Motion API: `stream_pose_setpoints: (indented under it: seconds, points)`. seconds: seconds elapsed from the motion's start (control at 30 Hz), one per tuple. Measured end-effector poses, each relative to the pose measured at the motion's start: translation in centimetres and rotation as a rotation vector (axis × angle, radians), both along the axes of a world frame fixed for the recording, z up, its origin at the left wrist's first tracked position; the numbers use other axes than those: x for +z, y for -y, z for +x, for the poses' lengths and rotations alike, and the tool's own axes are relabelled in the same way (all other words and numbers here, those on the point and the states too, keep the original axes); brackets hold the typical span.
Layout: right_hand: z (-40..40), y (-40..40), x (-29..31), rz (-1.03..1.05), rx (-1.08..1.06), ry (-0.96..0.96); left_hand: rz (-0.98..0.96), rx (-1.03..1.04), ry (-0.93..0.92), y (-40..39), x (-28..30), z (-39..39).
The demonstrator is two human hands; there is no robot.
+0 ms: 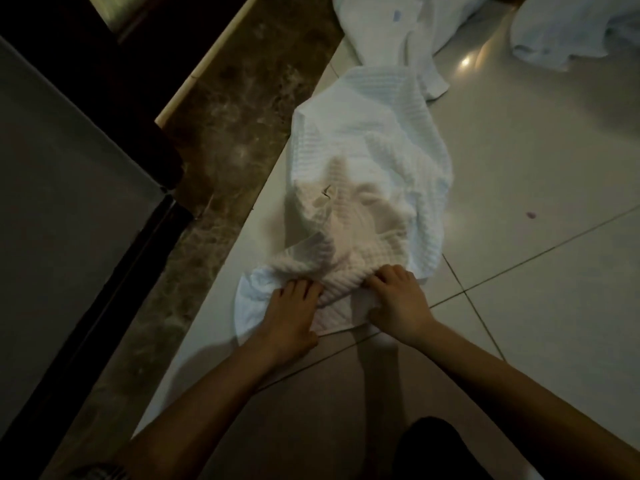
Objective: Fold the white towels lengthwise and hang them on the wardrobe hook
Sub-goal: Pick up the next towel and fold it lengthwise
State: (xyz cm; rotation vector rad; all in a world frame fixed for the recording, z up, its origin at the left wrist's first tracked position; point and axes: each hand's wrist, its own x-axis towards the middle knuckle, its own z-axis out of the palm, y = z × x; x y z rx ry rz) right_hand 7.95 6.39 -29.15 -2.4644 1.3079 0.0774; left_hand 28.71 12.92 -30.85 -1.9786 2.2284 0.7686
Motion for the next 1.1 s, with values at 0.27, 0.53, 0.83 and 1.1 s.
stream_pose_setpoints:
  seconds: [0.27, 0.53, 0.83, 1.1]
  points:
    - [0.8, -1.3, -0.4, -0.197, 0.103, -0.059, -0.19, -0.097, 0.222, -0.3, 0.5, -0.8]
    - [2.2, 1.6, 1.3, -0.041, -0.267, 0.084, -0.027, -0.088, 0.019, 4.3, 4.7, 1.0]
    - [2.3, 6.9, 12.1, -0.029, -0.38, 0.293, -0.009, -0.245, 0.23, 10.5, 16.0, 4.1]
    - [-0.2, 10.9, 22.6, 0.2, -0.344, 0.123, -0.122, 0.179, -0.546, 14.9, 27.1, 5.6]
